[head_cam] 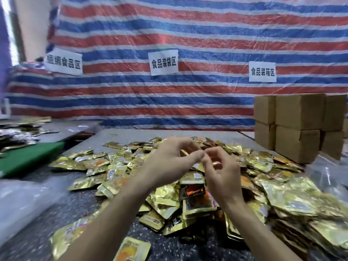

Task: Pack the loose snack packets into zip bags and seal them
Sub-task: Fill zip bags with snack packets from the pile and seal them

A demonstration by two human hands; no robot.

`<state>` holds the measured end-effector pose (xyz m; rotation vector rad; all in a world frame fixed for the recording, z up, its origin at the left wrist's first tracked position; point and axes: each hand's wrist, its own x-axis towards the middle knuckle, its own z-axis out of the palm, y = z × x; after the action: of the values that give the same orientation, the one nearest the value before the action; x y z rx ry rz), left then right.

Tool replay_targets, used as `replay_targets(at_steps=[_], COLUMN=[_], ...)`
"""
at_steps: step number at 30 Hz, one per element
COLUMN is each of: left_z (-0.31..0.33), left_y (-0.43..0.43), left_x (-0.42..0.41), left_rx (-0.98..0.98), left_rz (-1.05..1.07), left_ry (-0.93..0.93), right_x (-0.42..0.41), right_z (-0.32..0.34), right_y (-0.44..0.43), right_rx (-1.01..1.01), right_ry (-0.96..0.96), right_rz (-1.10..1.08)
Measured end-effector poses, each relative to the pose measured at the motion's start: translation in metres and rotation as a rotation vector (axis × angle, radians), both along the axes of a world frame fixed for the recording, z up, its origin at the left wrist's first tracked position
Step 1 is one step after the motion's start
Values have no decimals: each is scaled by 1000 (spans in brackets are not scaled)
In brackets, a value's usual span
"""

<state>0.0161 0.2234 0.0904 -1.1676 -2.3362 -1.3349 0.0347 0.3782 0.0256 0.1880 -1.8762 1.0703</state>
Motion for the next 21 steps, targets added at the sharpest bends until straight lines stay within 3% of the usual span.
replay_targets(at_steps=[4,8,13,16,18,21], left_z=[-20,-46,-81,-96,-102,-109], left_y=[-22,-71,-157,-211,-234,-250], left_x=[0,-13,-43,-59,-61,-59], left_rx=[77,21,-289,-684,-850,-763], left_rz=[95,320,912,1288,1347,1347], left_ry=[80,28,89,-32,-237,-248], right_x=[0,3,4,7,8,9], right_z=[-49,-53,-51,-50,-49,-47], right_y=[3,4,6,6,6,5], right_rx=[26,30,45,15,2,24], right_ry=[-40,-48,8,-16,-20,-11], right_rz=[56,101,113,151,168,172])
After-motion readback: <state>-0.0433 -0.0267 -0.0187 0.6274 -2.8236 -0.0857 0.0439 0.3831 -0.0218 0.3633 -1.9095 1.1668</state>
